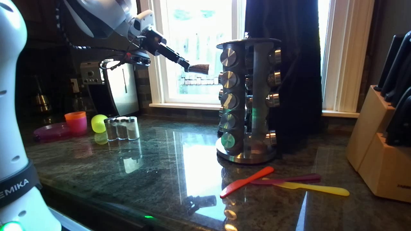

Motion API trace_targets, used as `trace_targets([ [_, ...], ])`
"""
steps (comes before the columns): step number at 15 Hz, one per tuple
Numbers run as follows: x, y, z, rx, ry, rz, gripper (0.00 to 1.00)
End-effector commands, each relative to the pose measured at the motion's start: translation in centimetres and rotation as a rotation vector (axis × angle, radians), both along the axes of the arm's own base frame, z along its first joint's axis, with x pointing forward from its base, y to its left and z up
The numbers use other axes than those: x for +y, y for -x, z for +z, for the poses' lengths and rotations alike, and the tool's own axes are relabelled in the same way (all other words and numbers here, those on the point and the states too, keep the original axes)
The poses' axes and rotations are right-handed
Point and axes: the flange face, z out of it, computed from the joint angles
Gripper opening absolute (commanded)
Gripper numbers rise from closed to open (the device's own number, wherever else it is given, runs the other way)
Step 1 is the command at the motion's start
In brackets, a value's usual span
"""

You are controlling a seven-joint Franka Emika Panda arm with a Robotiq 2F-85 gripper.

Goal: Take a jar out of the jar stand

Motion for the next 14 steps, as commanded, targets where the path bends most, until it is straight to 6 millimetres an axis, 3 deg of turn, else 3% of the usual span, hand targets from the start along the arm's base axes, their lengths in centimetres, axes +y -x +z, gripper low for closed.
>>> trace_targets([
  [1, 0.3, 2.1, 5.0, 0.07, -0.167, 0.099, 0.25],
  [4, -0.4, 2.5, 7.9, 0.133, -0.298, 0.165, 0.25],
  [6, -0.6, 2.2, 8.7, 0.158, -0.386, 0.216, 0.25],
  [14, -0.4, -0.8, 6.9, 0.262, -0.768, 0.395, 0.25],
])
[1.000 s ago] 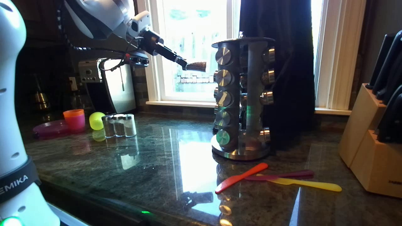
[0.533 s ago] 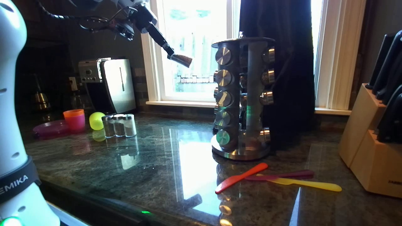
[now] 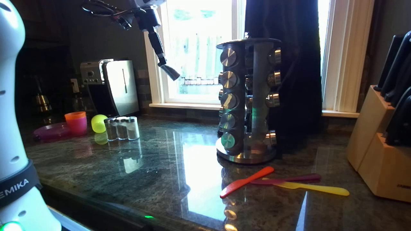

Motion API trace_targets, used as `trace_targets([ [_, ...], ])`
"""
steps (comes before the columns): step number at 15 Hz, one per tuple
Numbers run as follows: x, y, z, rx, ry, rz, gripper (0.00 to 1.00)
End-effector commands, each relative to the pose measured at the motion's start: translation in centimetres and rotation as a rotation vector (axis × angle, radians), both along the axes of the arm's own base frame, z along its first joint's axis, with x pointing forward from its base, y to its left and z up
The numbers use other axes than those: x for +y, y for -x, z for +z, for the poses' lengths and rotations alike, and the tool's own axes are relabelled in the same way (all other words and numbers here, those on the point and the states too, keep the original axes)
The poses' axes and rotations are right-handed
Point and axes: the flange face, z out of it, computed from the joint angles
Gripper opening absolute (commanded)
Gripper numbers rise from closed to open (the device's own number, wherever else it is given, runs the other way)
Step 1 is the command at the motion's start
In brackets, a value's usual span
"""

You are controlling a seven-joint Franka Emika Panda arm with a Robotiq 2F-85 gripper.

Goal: Take a jar out of the jar stand

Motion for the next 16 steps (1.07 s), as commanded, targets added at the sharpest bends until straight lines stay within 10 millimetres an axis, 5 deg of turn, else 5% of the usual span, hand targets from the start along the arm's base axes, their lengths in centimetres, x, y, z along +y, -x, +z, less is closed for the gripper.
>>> trace_targets([
  [1, 0.1, -2.1, -1.4, 0.056, -0.17, 0.078, 0.25],
  [5, 1.3, -3.9, -3.7, 0.151, -0.354, 0.179, 0.25],
  [6, 0.8, -2.7, -3.1, 0.113, -0.281, 0.133, 0.5],
  [11, 1.2, -4.0, -4.3, 0.138, -0.327, 0.165, 0.5],
  [12, 1.2, -4.0, -4.2, 0.137, -0.327, 0.165, 0.25],
  [16, 4.3, -5.7, -5.8, 0.128, -0.425, 0.246, 0.25],
])
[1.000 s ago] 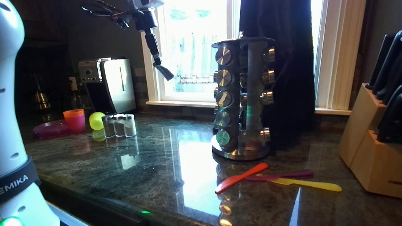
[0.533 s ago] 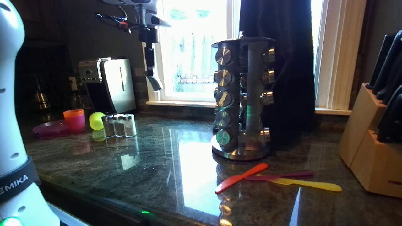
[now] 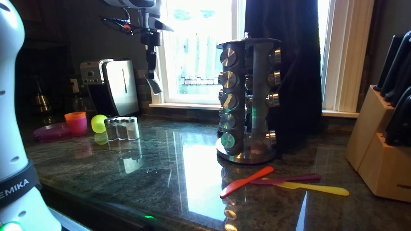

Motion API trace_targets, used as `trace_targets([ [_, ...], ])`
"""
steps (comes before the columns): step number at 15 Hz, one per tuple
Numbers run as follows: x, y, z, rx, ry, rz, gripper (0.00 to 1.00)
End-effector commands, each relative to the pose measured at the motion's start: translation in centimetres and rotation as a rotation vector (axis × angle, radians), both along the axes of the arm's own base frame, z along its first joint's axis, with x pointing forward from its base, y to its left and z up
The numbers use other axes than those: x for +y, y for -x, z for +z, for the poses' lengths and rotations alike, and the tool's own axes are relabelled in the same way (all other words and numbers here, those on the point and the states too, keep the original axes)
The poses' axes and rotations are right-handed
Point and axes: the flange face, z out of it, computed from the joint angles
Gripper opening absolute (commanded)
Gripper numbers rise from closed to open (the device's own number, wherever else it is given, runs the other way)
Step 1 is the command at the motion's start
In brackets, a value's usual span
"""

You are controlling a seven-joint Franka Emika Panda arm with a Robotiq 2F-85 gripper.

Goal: Take a jar out of the jar stand

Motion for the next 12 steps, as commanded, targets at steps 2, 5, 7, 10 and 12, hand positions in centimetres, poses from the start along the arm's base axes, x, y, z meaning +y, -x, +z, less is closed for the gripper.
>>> trace_targets([
  [2, 3.5, -2.5, -2.6, 0.006, -0.083, 0.086, 0.25],
  [5, 5.2, -4.1, -4.5, 0.032, -0.112, 0.15, 0.25],
  [7, 6.3, -5.1, -6.2, 0.055, -0.144, 0.209, 0.25],
  [10, 7.6, -6.2, -9.1, 0.111, -0.165, 0.303, 0.25],
  [12, 8.1, -6.7, -11.0, 0.159, -0.179, 0.347, 0.25],
])
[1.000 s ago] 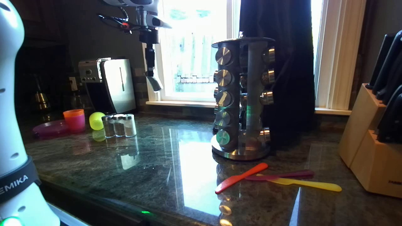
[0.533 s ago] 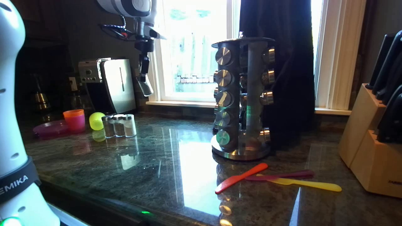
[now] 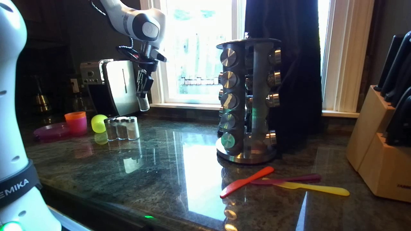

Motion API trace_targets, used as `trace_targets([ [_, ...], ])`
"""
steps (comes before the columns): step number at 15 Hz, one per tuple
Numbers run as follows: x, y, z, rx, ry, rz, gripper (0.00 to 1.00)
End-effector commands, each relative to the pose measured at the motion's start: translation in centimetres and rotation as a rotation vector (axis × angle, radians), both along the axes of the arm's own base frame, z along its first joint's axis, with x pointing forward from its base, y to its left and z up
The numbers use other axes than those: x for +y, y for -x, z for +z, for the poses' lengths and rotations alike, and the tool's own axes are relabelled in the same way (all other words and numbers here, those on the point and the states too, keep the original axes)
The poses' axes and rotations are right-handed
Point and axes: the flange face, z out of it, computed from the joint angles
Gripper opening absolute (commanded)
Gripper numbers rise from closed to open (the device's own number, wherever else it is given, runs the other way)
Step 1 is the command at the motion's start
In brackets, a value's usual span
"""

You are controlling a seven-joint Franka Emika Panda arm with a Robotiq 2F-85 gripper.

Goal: Take a jar out of the jar stand

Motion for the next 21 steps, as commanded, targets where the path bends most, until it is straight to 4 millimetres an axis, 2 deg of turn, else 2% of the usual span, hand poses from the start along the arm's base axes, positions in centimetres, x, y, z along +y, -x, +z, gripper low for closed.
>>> trace_targets([
  [1, 1.3, -1.6, -3.1, 0.084, -0.04, 0.099, 0.25],
  [4, 2.1, -1.7, -5.4, 0.162, -0.016, 0.169, 0.25],
  [10, 4.3, -1.4, -7.9, 0.294, 0.114, 0.322, 0.25],
  [15, 6.0, -1.6, -8.6, 0.303, 0.228, 0.433, 0.25],
  [21, 7.0, -1.8, -9.4, 0.277, 0.29, 0.495, 0.25],
])
